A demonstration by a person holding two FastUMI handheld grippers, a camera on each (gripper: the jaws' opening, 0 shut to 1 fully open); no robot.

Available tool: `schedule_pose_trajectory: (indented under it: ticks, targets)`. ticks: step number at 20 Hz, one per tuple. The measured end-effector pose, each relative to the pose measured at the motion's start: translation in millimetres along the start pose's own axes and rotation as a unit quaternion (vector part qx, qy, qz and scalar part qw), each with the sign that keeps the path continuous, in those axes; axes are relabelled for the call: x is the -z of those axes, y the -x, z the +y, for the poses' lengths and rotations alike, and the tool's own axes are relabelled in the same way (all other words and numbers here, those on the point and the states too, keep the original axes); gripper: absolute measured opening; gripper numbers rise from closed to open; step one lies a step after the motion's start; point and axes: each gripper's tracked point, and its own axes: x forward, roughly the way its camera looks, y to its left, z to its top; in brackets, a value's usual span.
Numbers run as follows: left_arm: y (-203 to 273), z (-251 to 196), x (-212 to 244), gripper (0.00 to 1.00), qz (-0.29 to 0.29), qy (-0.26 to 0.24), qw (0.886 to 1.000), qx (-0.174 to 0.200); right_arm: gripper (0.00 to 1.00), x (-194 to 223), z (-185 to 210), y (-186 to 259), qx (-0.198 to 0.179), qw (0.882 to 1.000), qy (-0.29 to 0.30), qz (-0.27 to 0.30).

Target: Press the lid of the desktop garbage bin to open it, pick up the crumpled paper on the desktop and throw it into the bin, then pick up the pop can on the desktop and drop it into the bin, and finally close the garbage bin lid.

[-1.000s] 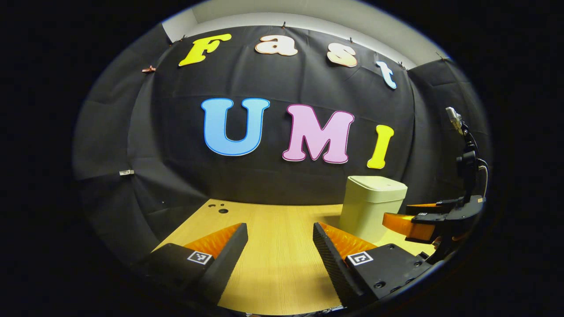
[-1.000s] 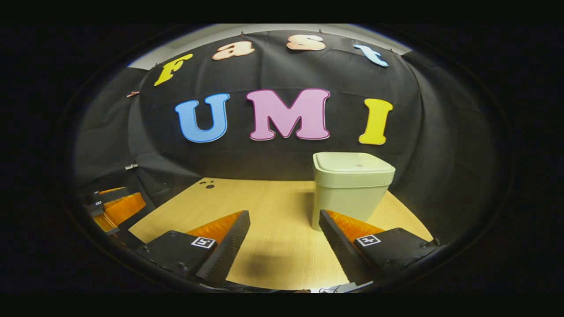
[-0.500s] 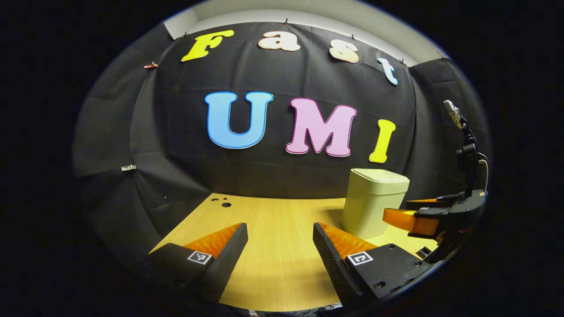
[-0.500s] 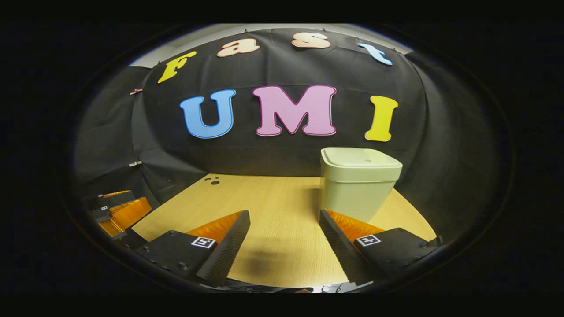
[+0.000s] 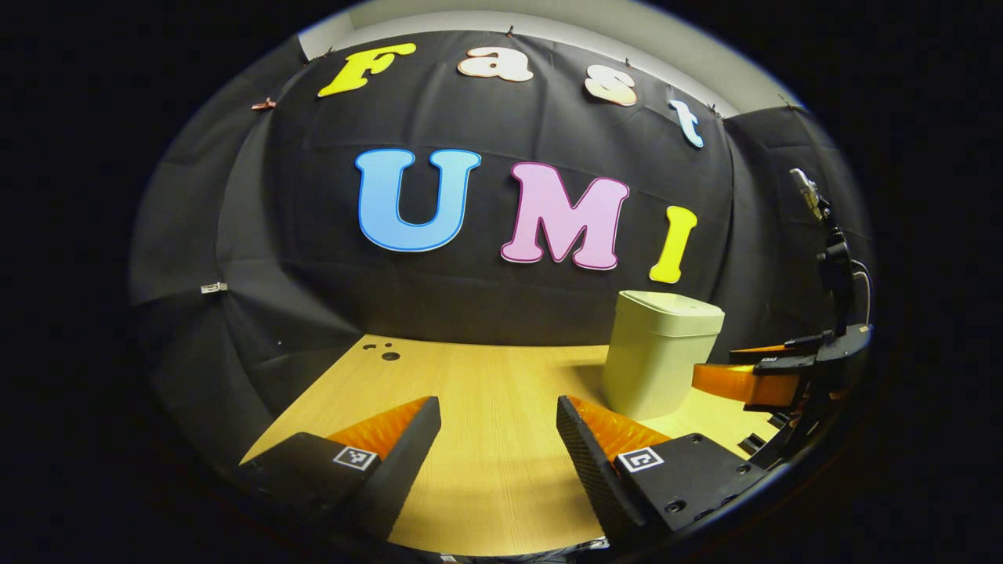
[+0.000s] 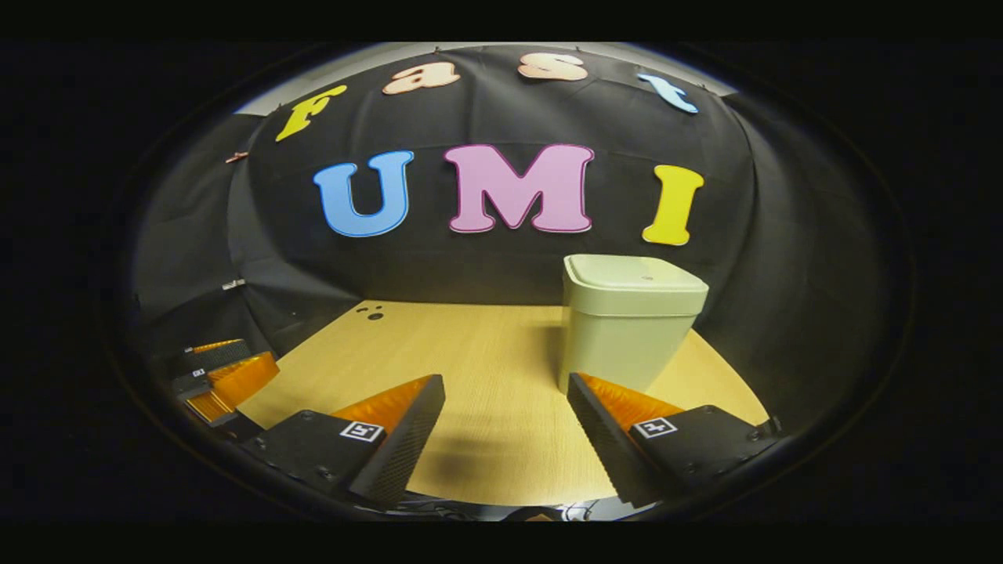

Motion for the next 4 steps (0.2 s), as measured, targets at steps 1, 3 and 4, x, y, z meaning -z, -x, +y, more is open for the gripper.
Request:
schedule_pose_trajectory:
  ticks: [1,3,4]
  targets:
    - [-2.0,0.2,0.5,0.96,0.001,-0.001,1.000,0.001,0.99,0.9,-1.9,-0.1,0.002,1.000,0.001,0.001]
    - [-5.4,-0.3,2.6,0.96,0.005,-0.007,1.000,0.000,0.99,2.5,-8.6,-2.0,0.005,1.000,0.002,0.002]
    - [-6.5,-1.2,3.1,0.92,0.008,-0.011,1.000,-0.001,0.99,4.5,-10.5,-2.5,0.005,1.000,-0.002,0.003]
